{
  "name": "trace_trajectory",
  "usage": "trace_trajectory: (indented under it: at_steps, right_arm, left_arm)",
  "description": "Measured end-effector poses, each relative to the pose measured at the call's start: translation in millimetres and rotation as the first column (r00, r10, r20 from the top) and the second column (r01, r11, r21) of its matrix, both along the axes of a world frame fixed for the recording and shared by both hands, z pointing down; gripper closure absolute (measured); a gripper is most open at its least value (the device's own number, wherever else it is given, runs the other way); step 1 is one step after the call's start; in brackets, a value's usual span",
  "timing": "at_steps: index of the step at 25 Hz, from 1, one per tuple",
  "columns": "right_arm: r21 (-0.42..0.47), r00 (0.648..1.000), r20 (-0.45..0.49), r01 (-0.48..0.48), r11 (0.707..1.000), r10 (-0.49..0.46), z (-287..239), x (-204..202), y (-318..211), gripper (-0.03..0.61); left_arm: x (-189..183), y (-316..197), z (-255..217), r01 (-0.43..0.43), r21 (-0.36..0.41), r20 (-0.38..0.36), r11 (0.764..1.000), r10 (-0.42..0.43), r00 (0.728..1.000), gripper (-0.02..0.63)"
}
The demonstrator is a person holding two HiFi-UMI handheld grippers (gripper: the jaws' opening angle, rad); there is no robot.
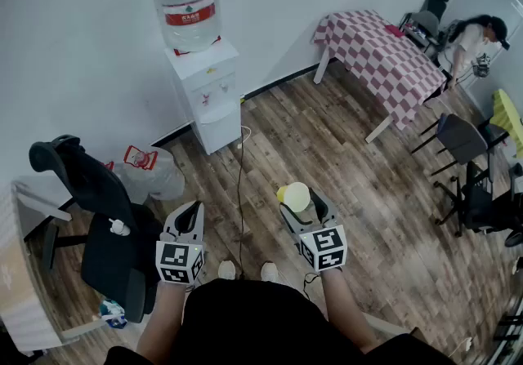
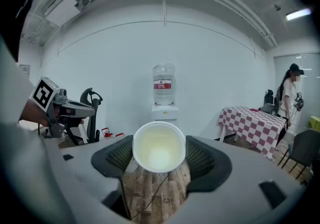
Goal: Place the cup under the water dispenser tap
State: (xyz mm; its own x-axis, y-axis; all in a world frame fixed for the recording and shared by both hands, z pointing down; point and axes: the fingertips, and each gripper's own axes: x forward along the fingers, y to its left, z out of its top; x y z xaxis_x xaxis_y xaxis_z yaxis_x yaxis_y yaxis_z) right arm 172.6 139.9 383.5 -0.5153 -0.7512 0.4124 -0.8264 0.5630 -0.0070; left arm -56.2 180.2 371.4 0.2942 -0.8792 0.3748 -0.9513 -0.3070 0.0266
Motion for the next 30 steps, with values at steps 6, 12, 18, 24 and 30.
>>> trace_trajectory:
  at_steps: [6,12,18,24,30]
  right_arm:
    - [0.002,1.0,0.015,-0.025,1.0,0.025,0,5,0,0.233]
    - [0.005,0.999,-0.001,-0.043,0.999,0.043,0,8,3,0.233]
    - [-0.024,0.997,0.038,-0.07,0.997,0.071,3,1,11,0.233]
    - [-0.022,0.993,0.026,-0.111,0.994,0.112,2,-14,14,0.233]
    - [-0.022,0.983,0.052,-0.175,0.984,0.176,-3,-22,20,0.233]
  left_arm:
    - [1,6,-1,-0.006,0.007,0.005,1.0,0.006,1.0,0.598]
    - [-6,6,0,-0.011,0.009,-0.001,1.0,0.011,1.0,0.598]
    - [-17,6,4,-0.031,0.013,-0.014,0.999,0.032,0.999,0.598]
    - [-37,5,7,-0.062,0.02,-0.024,0.998,0.063,0.998,0.598]
    - [-54,3,8,-0.095,0.027,-0.038,0.995,0.096,0.995,0.598]
